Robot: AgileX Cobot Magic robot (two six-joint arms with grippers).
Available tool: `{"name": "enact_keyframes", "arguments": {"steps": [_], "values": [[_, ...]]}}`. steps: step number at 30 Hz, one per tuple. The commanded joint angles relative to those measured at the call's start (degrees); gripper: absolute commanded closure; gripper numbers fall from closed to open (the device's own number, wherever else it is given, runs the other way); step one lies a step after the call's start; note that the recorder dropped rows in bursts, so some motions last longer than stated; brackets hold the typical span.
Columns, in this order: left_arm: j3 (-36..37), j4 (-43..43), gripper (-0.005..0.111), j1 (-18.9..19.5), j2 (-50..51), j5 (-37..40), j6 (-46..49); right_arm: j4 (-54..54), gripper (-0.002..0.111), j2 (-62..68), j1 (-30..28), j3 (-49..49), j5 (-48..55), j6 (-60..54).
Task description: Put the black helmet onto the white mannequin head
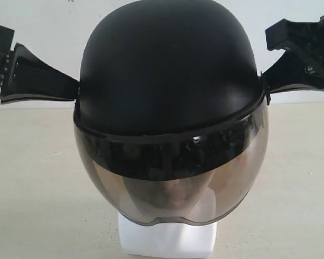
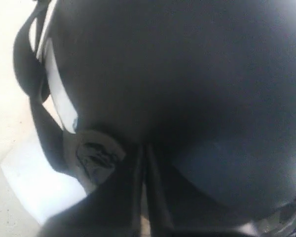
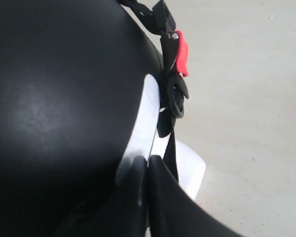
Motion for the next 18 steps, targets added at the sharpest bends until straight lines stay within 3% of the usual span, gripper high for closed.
{"name": "enact_keyframes", "arguments": {"steps": [1,18], "values": [[-1.16,-3.7,0.102,-1.33,-2.55,3.49,-0.99,4.2,0.108,-0.12,0.58,0.11,2.11,-0.25],[-1.16,-6.17,0.102,-1.42,-4.16,8.43,-3.58,4.33,0.108,-0.12,0.58,0.11,0.0,-0.29]]}}
